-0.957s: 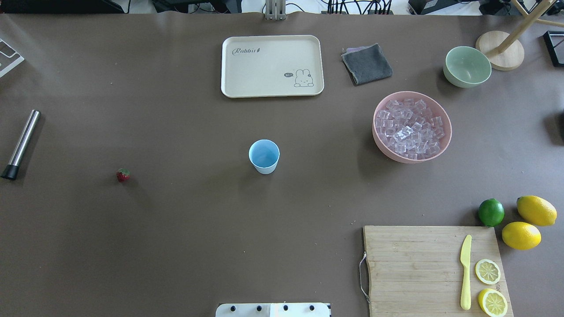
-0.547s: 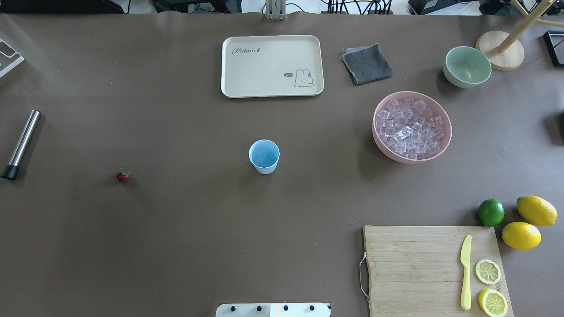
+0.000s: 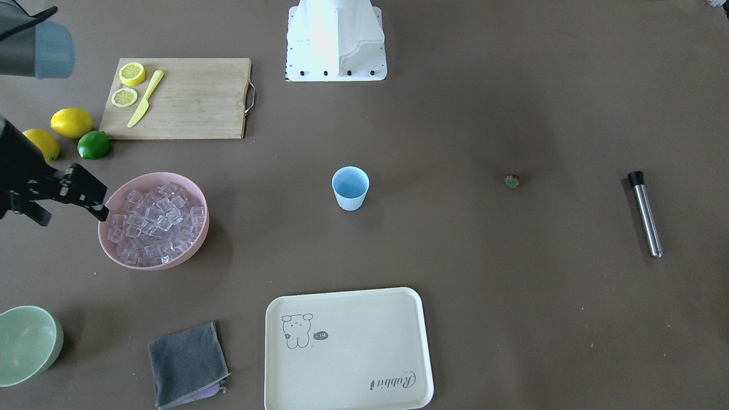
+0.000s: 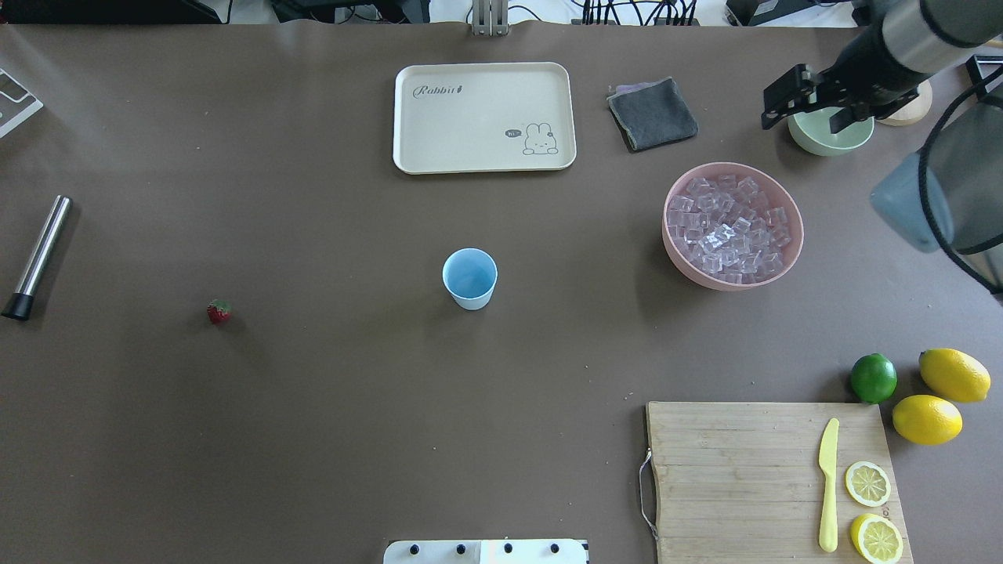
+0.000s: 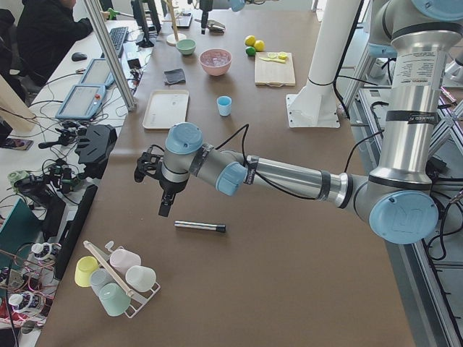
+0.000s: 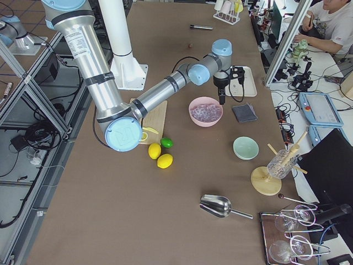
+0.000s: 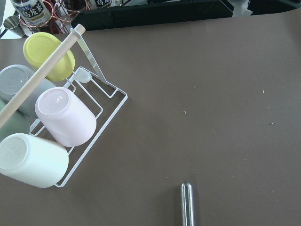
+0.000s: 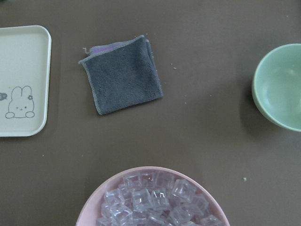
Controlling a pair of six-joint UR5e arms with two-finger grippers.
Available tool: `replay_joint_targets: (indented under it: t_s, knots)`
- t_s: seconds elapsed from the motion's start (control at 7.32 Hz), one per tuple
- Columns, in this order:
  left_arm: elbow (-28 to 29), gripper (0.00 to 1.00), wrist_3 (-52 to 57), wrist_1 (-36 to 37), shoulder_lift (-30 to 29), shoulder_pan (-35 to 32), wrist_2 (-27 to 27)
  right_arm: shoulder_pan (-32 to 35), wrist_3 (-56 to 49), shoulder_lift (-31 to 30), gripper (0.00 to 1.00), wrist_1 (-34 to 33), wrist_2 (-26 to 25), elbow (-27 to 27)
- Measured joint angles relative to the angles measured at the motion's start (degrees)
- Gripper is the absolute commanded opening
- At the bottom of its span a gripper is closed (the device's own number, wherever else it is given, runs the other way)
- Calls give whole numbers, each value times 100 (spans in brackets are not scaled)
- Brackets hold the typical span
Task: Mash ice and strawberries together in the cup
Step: 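Move the right gripper down into the pink bowl of ice cubes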
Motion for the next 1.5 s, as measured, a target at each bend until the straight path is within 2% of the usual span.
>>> replay_joint_targets:
  t_s: [0.27, 0.68, 1.5]
  knots:
    - [38, 97, 11, 2, -28, -2, -14, -430, 185, -103, 93, 753, -281, -456]
    - [264, 97, 26, 2, -216, -2, 16, -724, 210, -297, 95, 1329, -370, -765]
    - [425, 97, -6, 74, -521, -4, 31, -990, 277, -356, 95, 1434, -566, -844]
